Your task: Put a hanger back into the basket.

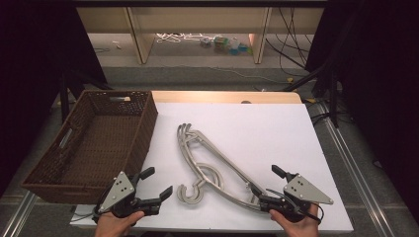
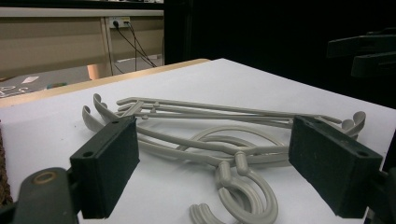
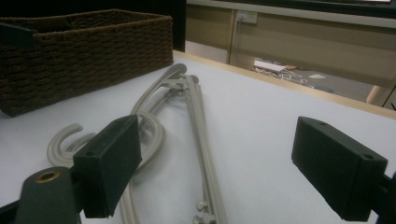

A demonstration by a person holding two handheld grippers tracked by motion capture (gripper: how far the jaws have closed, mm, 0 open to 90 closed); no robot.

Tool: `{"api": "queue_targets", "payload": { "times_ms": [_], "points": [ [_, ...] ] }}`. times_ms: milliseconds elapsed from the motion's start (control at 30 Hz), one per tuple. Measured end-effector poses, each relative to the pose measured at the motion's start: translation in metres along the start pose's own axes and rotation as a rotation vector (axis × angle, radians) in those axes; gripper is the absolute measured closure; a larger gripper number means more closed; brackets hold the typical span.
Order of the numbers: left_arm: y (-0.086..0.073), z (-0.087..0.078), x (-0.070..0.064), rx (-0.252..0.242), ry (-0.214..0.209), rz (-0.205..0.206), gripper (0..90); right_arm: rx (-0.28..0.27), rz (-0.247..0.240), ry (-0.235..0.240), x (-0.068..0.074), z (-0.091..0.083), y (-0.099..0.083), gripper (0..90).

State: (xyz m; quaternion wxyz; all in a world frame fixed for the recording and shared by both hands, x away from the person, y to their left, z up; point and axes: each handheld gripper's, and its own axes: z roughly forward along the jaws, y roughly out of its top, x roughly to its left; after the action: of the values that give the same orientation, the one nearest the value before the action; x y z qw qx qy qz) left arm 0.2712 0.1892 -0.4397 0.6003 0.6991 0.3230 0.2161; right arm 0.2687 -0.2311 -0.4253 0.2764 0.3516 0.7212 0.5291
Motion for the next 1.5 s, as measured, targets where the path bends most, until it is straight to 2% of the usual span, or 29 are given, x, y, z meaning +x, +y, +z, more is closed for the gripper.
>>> {"api": "queue_targets", "payload": {
  "times_ms": [233, 367, 400, 500, 533, 633, 700, 733, 833, 867, 900, 933, 1033, 1067, 1200, 1233, 1267, 1300, 1333, 1367, 1500],
  "points": [
    [0.0, 0.001, 0.0, 0.006, -0.002, 0.003, 16.0, 0.002, -0.018, 0.013, 0.001, 0.002, 0.002, 19.5],
    [-0.001, 0.002, 0.001, -0.007, -0.009, -0.001, 15.9, 0.001, -0.038, 0.042, 0.002, 0.005, 0.004, 21.3],
    [-0.001, 0.002, 0.001, -0.006, -0.008, 0.0, 16.0, 0.021, -0.036, 0.042, 0.003, 0.004, 0.005, 21.3],
    [-0.001, 0.001, 0.001, 0.004, 0.004, 0.0, 15.9, 0.008, -0.055, 0.051, 0.003, 0.006, 0.006, 21.5],
    [-0.001, 0.002, 0.001, 0.004, 0.005, -0.009, 15.9, 0.029, -0.063, 0.074, 0.005, 0.007, 0.008, 21.9],
    [-0.001, 0.002, 0.001, 0.0, 0.004, -0.007, 16.0, 0.031, -0.072, 0.084, 0.007, 0.011, 0.008, 21.9],
    [-0.001, 0.002, 0.001, -0.009, -0.004, -0.002, 15.9, 0.053, -0.082, 0.102, 0.01, 0.015, 0.009, 21.8],
    [-0.001, 0.002, 0.001, -0.01, -0.004, -0.002, 16.0, 0.063, -0.112, 0.112, 0.014, 0.02, 0.011, 21.6],
    [-0.001, 0.001, 0.002, 0.0, 0.003, -0.002, 15.9, 0.093, -0.139, 0.128, 0.018, 0.025, 0.013, 21.4],
    [-0.001, 0.001, 0.002, 0.001, 0.004, -0.003, 16.0, 0.122, -0.167, 0.141, 0.023, 0.031, 0.015, 21.6],
    [-0.001, 0.001, 0.002, 0.001, 0.004, -0.003, 15.9, 0.122, -0.167, 0.141, 0.023, 0.031, 0.015, 21.6],
    [-0.001, 0.002, 0.001, -0.001, 0.004, -0.006, 16.0, 0.151, -0.188, 0.157, 0.027, 0.038, 0.016, 21.7],
    [-0.001, 0.002, 0.002, 0.001, 0.004, -0.004, 15.9, 0.178, -0.209, 0.169, 0.032, 0.046, 0.018, 23.6],
    [-0.001, 0.002, 0.002, 0.001, 0.006, -0.002, 16.0, 0.215, -0.237, 0.191, 0.036, 0.052, 0.019, 27.1],
    [-0.001, 0.002, 0.002, 0.002, 0.008, -0.005, 16.0, 0.305, -0.288, 0.202, 0.044, 0.066, 0.02, 28.8],
    [-0.001, 0.002, 0.002, 0.002, 0.008, -0.005, 16.0, 0.305, -0.288, 0.202, 0.044, 0.066, 0.02, 28.8],
    [0.0, 0.002, 0.003, 0.002, 0.004, 0.003, 16.0, 0.379, -0.292, 0.209, 0.046, 0.073, 0.018, 29.6],
    [0.0, 0.002, 0.003, 0.002, 0.004, 0.003, 15.9, 0.379, -0.292, 0.209, 0.046, 0.073, 0.018, 29.6],
    [-0.001, 0.002, 0.003, 0.002, 0.003, 0.003, 16.0, 0.436, -0.289, 0.226, 0.047, 0.079, 0.015, 31.3],
    [-0.001, 0.002, 0.003, 0.002, 0.003, 0.003, 16.0, 0.436, -0.289, 0.226, 0.047, 0.079, 0.015, 31.3],
    [0.0, 0.002, 0.002, 0.001, 0.008, -0.003, 16.0, 0.529, -0.281, 0.255, 0.049, 0.092, 0.008, 37.9]
  ]
}}
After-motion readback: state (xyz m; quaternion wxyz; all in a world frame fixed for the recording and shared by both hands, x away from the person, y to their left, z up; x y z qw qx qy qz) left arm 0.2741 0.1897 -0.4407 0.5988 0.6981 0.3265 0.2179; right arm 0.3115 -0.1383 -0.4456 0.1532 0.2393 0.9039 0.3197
